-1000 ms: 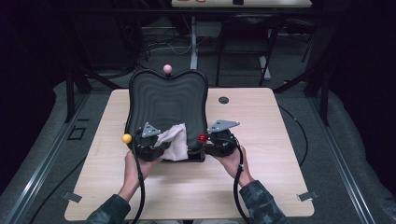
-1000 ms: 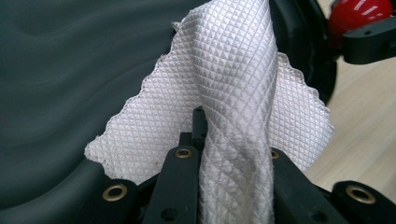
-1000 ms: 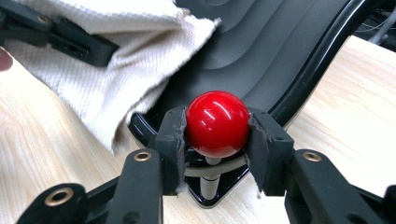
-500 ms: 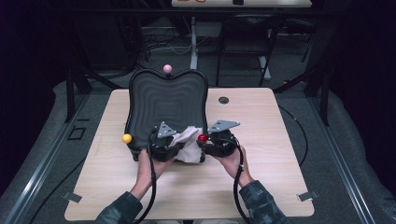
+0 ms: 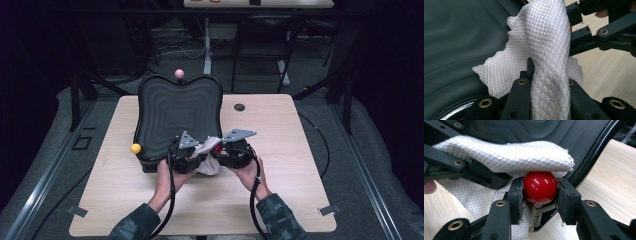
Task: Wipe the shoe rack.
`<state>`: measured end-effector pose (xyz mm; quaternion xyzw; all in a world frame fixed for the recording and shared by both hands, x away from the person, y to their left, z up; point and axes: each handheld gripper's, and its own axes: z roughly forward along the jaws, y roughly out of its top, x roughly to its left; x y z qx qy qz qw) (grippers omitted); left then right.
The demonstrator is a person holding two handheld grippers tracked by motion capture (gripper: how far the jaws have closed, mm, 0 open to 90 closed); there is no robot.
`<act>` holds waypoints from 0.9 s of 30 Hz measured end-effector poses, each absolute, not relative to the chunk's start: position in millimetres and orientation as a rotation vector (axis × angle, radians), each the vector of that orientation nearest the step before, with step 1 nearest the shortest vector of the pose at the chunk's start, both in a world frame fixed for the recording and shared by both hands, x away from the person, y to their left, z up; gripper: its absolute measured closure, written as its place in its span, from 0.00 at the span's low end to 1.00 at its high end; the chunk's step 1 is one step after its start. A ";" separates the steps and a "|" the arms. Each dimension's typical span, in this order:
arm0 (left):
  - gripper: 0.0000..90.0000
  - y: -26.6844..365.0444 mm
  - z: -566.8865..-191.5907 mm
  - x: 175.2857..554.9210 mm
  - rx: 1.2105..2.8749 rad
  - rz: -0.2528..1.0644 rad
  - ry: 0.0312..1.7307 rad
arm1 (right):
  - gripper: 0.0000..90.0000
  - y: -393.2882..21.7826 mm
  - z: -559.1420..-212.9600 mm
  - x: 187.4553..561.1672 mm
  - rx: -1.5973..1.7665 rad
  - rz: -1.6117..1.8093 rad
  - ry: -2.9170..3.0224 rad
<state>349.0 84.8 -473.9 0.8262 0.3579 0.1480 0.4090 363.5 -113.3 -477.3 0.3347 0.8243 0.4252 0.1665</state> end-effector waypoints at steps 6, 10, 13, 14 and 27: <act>0.94 101.4 -472.7 351.2 2.073 0.415 0.939 | 0.67 -113.0 -477.1 363.2 0.956 1.206 2.345; 0.94 118.9 -472.7 353.8 2.078 0.445 0.979 | 0.67 -113.0 -477.3 363.9 0.950 1.214 2.349; 0.94 125.6 -474.2 353.6 2.094 0.469 0.987 | 0.67 -113.0 -477.4 363.9 0.952 1.216 2.349; 0.94 129.9 -475.4 353.3 2.095 0.473 0.999 | 0.67 -112.8 -477.3 363.7 0.952 1.217 2.350; 0.94 180.6 -480.4 343.0 2.046 0.487 1.105 | 0.67 -111.3 -476.9 363.1 0.950 1.199 2.350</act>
